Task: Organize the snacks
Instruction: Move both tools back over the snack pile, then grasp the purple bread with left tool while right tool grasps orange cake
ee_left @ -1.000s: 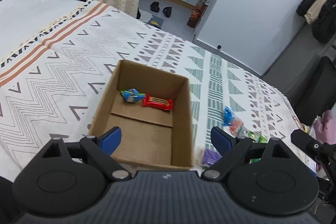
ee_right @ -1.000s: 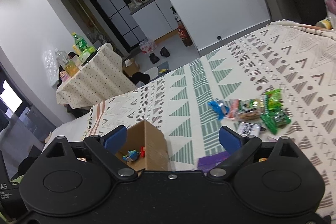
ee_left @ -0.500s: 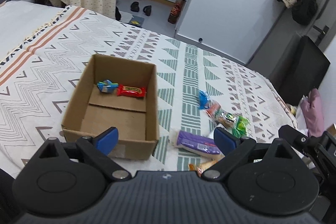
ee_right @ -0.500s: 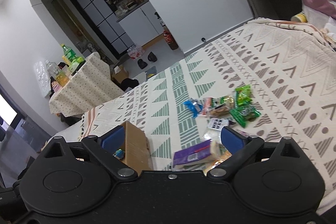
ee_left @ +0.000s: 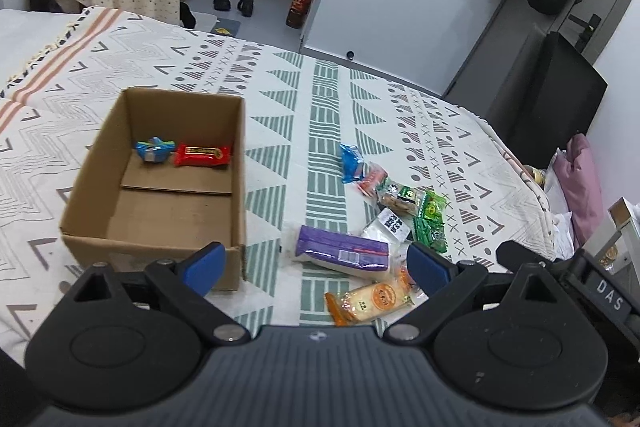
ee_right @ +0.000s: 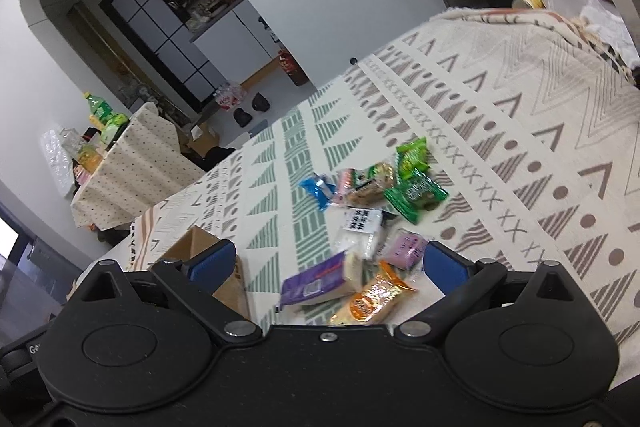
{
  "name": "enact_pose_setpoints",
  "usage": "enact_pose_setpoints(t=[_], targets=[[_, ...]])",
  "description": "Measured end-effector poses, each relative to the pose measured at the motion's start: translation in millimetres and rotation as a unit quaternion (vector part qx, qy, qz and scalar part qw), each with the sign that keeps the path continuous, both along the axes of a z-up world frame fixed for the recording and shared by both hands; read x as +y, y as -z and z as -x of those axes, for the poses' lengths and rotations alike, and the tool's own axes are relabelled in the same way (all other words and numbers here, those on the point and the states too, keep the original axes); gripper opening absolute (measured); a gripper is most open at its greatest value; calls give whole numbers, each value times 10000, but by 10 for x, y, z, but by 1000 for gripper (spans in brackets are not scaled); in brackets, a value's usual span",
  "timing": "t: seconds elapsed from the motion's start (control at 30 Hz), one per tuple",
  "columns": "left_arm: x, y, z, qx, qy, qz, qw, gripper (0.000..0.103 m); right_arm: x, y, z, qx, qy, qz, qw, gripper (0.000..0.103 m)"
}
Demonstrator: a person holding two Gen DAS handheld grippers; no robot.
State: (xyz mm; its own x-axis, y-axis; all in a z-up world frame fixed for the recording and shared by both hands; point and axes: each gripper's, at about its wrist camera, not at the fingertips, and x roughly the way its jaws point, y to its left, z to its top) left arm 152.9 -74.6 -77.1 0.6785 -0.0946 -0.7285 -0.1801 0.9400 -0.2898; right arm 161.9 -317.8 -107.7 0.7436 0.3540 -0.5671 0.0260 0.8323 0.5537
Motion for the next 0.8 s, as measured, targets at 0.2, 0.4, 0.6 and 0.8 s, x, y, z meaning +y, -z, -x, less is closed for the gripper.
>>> enact_pose_setpoints(t=[0.2, 0.4, 0.6, 0.8], targets=[[-107, 169, -148, 95, 84, -22, 9999, 94, -96, 266, -113, 345, 47, -213, 9992, 100], [-244, 385, -336, 255, 206, -28, 9995, 88, -168, 511, -263, 831, 134, -510, 9951, 91], [-312, 552, -519, 370, 293, -139, 9988, 80, -148, 795, -396, 1372, 105, -863, 9867, 68], [-262, 701, -621, 465, 391, -219, 9979, 73, -74, 955, -496, 1688, 60, -926, 9813, 62]])
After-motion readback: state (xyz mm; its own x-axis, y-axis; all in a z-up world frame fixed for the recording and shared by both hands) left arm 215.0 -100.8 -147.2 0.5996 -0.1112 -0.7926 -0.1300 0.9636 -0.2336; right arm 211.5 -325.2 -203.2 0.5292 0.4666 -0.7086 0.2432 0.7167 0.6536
